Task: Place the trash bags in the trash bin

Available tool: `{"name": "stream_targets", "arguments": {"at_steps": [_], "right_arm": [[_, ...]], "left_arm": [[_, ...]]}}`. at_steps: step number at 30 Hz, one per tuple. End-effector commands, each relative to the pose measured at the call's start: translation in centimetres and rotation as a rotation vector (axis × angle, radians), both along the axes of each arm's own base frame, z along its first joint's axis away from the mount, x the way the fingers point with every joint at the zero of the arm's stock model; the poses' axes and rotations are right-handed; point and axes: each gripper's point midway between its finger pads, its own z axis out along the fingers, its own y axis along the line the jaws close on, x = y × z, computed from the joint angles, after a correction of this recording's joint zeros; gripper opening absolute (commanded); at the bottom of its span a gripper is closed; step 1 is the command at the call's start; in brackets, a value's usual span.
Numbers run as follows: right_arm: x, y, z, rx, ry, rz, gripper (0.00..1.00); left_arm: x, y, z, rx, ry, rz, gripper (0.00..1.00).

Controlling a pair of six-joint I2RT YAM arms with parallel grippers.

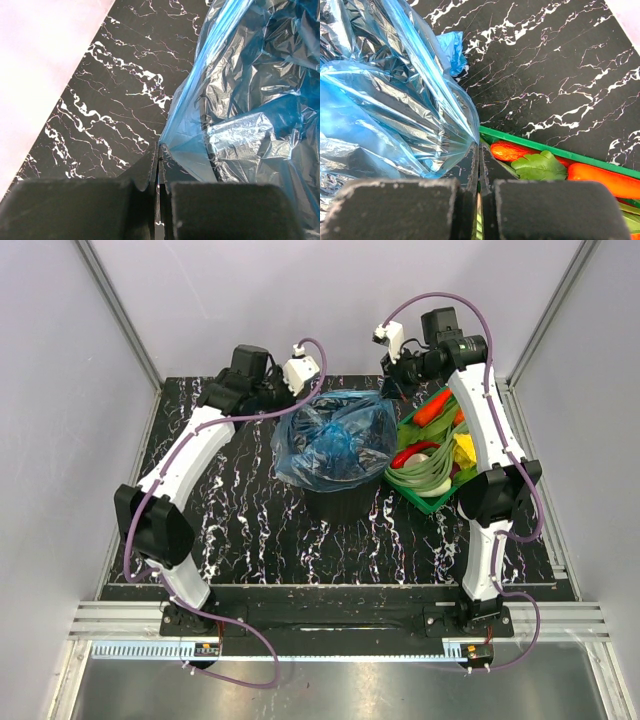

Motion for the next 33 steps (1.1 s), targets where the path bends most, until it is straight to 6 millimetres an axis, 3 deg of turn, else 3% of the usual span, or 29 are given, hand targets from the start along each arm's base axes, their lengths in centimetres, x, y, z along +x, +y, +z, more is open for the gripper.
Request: {"name": "stream_targets", "arguments": {"at_steps": [1,16,29,30,33], "right_arm": [[0.8,-0.4,0.2,-0.019,-0.035,-0.034,0.00],[-0.1,-0.8,-1.6,-0.030,-0.014,-0.050,0.00],[-1.1,-1.2,-1.1,-0.023,-0.062,-0.071,0.00],[-1.1,-1.2,-0.9,-0.019,-0.064,-0.068,0.00],[-1.1,-1.2,-0.5,-0.019,-0.073,-0.070,0.00]], "left_arm": [[0.1,0.9,2.7,-0.035,-0.083,0.034,0.00],[-2.3,-0.2,2.2,-0.099,-0.050,-0.046,0.00],[-3.6,0.5,1.3,-0.095,-0.058,-0.034,0.00],[-3.5,0.6,1.5,-0.096,-0.063,-0.025,0.08],[-2.9,0.8,2.5,-0.098,-0.081,0.000,0.49]]}}
